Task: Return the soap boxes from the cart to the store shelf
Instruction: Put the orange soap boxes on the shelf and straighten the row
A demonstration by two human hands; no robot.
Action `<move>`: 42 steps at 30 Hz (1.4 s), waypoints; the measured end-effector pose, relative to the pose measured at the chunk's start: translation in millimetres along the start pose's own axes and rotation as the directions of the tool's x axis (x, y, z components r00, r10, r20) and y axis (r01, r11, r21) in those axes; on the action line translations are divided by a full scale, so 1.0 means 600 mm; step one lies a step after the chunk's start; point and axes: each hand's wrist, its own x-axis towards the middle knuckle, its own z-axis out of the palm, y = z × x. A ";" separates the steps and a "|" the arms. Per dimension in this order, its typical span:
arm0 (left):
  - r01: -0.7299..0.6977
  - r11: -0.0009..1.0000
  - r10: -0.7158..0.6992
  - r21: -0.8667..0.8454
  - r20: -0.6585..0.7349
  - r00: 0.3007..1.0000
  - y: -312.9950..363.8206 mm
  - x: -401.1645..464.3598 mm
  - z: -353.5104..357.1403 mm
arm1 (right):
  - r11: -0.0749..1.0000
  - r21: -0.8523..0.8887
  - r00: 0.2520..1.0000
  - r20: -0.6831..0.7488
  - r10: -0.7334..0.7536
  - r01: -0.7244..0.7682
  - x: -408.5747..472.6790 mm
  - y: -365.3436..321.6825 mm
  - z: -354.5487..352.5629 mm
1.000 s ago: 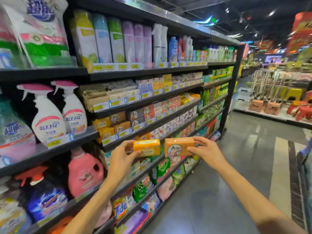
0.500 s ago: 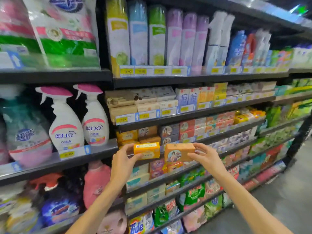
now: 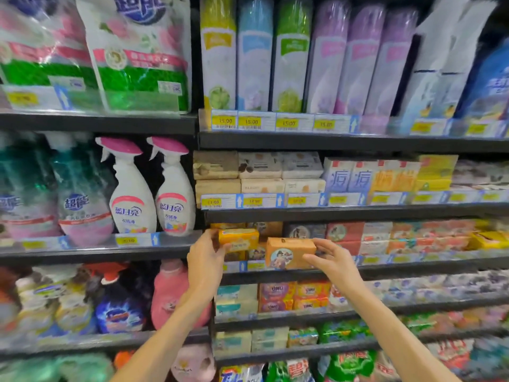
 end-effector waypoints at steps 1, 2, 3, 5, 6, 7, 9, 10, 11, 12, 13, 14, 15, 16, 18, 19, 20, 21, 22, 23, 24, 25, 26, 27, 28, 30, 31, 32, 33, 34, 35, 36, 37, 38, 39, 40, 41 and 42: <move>0.004 0.999 -0.003 0.041 -0.013 1.000 -0.001 0.004 0.005 | 1.000 -0.002 1.000 0.005 0.002 -0.002 0.003 0.003 -0.002; 0.009 0.995 -0.007 0.094 -0.029 1.000 -0.001 0.008 0.011 | 1.000 -0.003 1.000 0.013 0.003 -0.003 0.007 0.008 -0.002; 0.014 0.990 -0.008 0.143 -0.044 0.999 -0.002 0.011 0.017 | 1.000 -0.003 1.000 0.020 0.006 -0.006 0.009 0.012 -0.003; 0.021 0.976 -0.004 0.216 -0.077 0.997 -0.001 0.017 0.030 | 1.000 -0.005 0.999 0.035 0.008 -0.007 0.015 0.020 -0.002; 0.022 0.968 -0.002 0.249 -0.079 0.997 0.001 0.020 0.035 | 1.000 -0.006 0.999 0.039 0.007 -0.007 0.019 0.024 -0.002; 0.026 0.962 -0.004 0.272 -0.079 0.997 0.003 0.022 0.039 | 1.000 -0.004 0.999 0.042 0.007 -0.007 0.022 0.027 -0.002; 0.037 0.956 -0.016 0.292 -0.075 0.997 0.005 0.025 0.046 | 1.000 -0.001 0.999 0.044 0.007 -0.007 0.027 0.034 0.000; 0.049 0.957 -0.028 0.287 -0.078 0.997 0.007 0.025 0.049 | 1.000 0.002 0.999 0.042 0.008 -0.008 0.030 0.036 0.002; 0.063 0.959 -0.041 0.277 -0.085 0.996 0.009 0.024 0.051 | 1.000 0.010 0.999 0.037 0.010 -0.010 0.032 0.039 0.003; 0.076 0.963 -0.053 0.259 -0.094 0.994 0.012 0.020 0.052 | 1.000 0.019 0.999 0.032 0.011 -0.012 0.033 0.040 0.005; 0.073 0.966 -0.049 0.247 -0.101 0.994 0.013 0.018 0.055 | 1.000 0.027 0.999 0.029 0.012 -0.013 0.034 0.041 0.007; 0.061 0.966 -0.036 0.251 -0.101 0.994 0.014 0.018 0.059 | 0.999 0.033 0.999 0.029 0.015 -0.016 0.036 0.041 0.010; 0.055 0.965 -0.029 0.258 -0.105 0.994 0.013 0.018 0.062 | 0.999 0.038 0.999 0.030 0.017 -0.018 0.036 0.041 0.013; 0.044 0.962 -0.015 0.269 -0.109 0.994 0.008 0.021 0.067 | 0.999 0.041 0.999 0.029 0.018 -0.019 0.038 0.041 0.016; -0.022 0.951 0.051 0.307 -0.087 0.995 -0.005 0.023 0.077 | 0.999 0.043 1.000 0.026 0.018 -0.019 0.039 0.040 0.021; -0.065 0.936 0.098 0.346 -0.080 0.992 -0.008 0.023 0.079 | 0.999 0.044 1.000 0.021 0.016 -0.016 0.039 0.039 0.024; -0.095 0.931 0.130 0.353 -0.077 0.988 -0.013 0.021 0.081 | 0.999 0.045 1.000 0.011 0.018 -0.019 0.041 0.039 0.027; -0.133 0.923 0.173 0.362 -0.080 0.982 -0.019 0.018 0.082 | 0.999 0.047 1.000 0.001 0.022 -0.022 0.042 0.040 0.030; -0.196 0.896 0.237 0.399 -0.055 0.970 -0.022 0.013 0.082 | 0.998 0.049 1.000 -0.011 0.029 -0.028 0.043 0.040 0.034; -0.271 0.861 0.307 0.430 -0.017 0.951 -0.028 0.008 0.085 | 0.998 0.053 0.999 -0.021 0.032 -0.031 0.044 0.041 0.037; -0.346 0.811 0.378 0.472 0.030 0.925 -0.034 0.004 0.090 | 0.998 0.055 0.999 -0.034 0.038 -0.036 0.045 0.042 0.040; -0.410 0.771 0.430 0.488 0.076 0.900 -0.038 0.001 0.095 | 0.998 0.054 0.998 -0.047 0.042 -0.039 0.047 0.044 0.043; -0.465 0.734 0.470 0.494 0.125 0.874 -0.043 -0.003 0.100 | 0.998 0.052 0.998 -0.056 0.042 -0.039 0.048 0.044 0.046; -0.513 0.691 0.499 0.509 0.177 0.848 -0.047 -0.005 0.104 | 0.998 0.052 0.997 -0.062 0.037 -0.034 0.049 0.043 0.049; -0.539 0.661 0.500 0.522 0.229 0.835 -0.053 -0.007 0.106 | 0.998 0.054 0.997 -0.067 0.036 -0.032 0.049 0.042 0.052; -0.560 0.617 0.475 0.553 0.305 0.825 -0.061 -0.005 0.107 | 0.998 0.058 0.996 -0.078 0.033 -0.029 0.050 0.040 0.059; -0.556 0.610 0.456 0.565 0.324 0.829 -0.064 -0.003 0.107 | 0.998 0.059 0.996 -0.081 0.033 -0.028 0.051 0.039 0.062; -0.552 0.612 0.442 0.566 0.335 0.832 -0.066 -0.001 0.105 | 0.998 0.060 0.996 -0.083 0.034 -0.029 0.052 0.039 0.066; -0.546 0.618 0.432 0.565 0.336 0.837 -0.068 0.000 0.102 | 0.998 0.058 0.996 -0.082 0.033 -0.029 0.054 0.040 0.070; -0.539 0.627 0.422 0.562 0.336 0.842 -0.071 0.000 0.099 | 0.998 0.055 0.996 -0.082 0.035 -0.030 0.055 0.040 0.074; -0.536 0.636 0.420 0.556 0.334 0.844 -0.076 0.000 0.096 | 0.998 0.051 0.996 -0.083 0.039 -0.034 0.057 0.042 0.078; -0.534 0.643 0.417 0.550 0.333 0.846 -0.082 -0.001 0.092 | 0.998 0.045 0.996 -0.083 0.038 -0.034 0.057 0.043 0.082; -0.531 0.646 0.411 0.548 0.337 0.847 -0.089 -0.001 0.088 | 0.999 0.038 0.996 -0.084 0.034 -0.031 0.058 0.044 0.085; -0.528 0.644 0.406 0.554 0.337 0.849 -0.093 -0.002 0.082 | 0.999 0.031 0.996 -0.085 0.031 -0.029 0.058 0.044 0.088; -0.523 0.644 0.404 0.558 0.332 0.852 -0.096 -0.001 0.079 | 0.999 0.029 0.996 -0.086 0.032 -0.030 0.058 0.044 0.090; -0.520 0.649 0.403 0.555 0.329 0.854 -0.094 -0.002 0.076 | 0.999 0.027 0.995 -0.091 0.035 -0.032 0.058 0.043 0.092; -0.525 0.652 0.407 0.547 0.331 0.851 -0.089 -0.002 0.076 | 0.999 0.033 0.995 -0.095 0.039 -0.036 0.058 0.042 0.093; -0.542 0.647 0.422 0.537 0.340 0.841 -0.083 -0.001 0.078 | 0.999 0.037 0.995 -0.095 0.043 -0.040 0.056 0.041 0.094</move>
